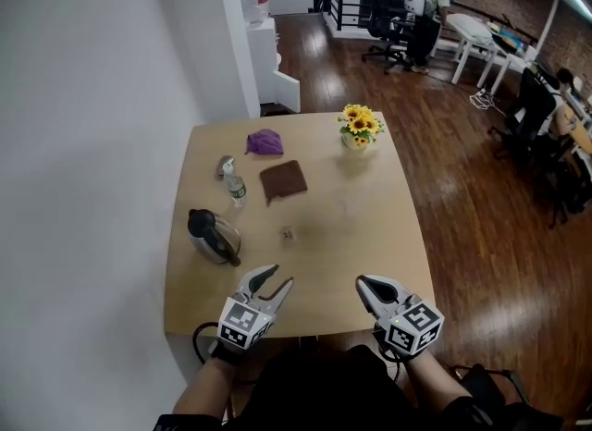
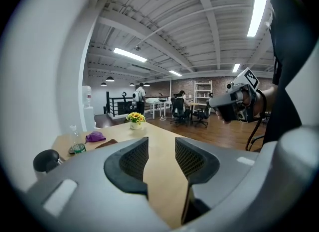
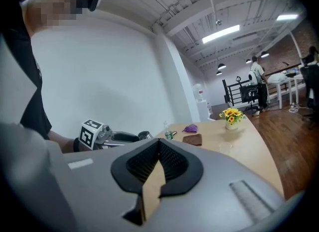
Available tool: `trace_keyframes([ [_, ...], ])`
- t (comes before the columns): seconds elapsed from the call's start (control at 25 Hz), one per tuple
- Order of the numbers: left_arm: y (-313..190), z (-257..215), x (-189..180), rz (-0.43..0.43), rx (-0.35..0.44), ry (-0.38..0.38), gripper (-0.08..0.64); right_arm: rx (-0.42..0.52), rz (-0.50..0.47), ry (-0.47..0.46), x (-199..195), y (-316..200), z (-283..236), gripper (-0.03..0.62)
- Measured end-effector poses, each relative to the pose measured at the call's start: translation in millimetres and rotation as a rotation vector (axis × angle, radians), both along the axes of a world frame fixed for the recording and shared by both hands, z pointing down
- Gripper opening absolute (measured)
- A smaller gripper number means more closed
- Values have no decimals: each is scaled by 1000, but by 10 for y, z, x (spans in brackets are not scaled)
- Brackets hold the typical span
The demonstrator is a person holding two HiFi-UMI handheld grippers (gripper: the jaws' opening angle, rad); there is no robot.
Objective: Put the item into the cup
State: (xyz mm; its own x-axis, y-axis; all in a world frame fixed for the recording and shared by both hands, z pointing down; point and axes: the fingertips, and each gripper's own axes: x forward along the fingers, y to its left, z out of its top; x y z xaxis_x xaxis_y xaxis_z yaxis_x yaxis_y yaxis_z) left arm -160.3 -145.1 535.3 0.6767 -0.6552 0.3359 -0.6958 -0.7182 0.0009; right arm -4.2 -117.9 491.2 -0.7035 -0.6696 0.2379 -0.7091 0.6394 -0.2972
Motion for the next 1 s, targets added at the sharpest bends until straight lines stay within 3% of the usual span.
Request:
trace_keyframes([
  [0.52,-894,658,-170,-16,-71,-104,150,-88,60,97,-110,-603,470,8],
  [0.76,-1303,1261,-193,-51,-179,-170,135,-129,40,134,-131,-738,645,8],
  [1.0,-1667,1922,-96,-35,-271,-332,130,-180,22,179,-35,-827,931,8],
])
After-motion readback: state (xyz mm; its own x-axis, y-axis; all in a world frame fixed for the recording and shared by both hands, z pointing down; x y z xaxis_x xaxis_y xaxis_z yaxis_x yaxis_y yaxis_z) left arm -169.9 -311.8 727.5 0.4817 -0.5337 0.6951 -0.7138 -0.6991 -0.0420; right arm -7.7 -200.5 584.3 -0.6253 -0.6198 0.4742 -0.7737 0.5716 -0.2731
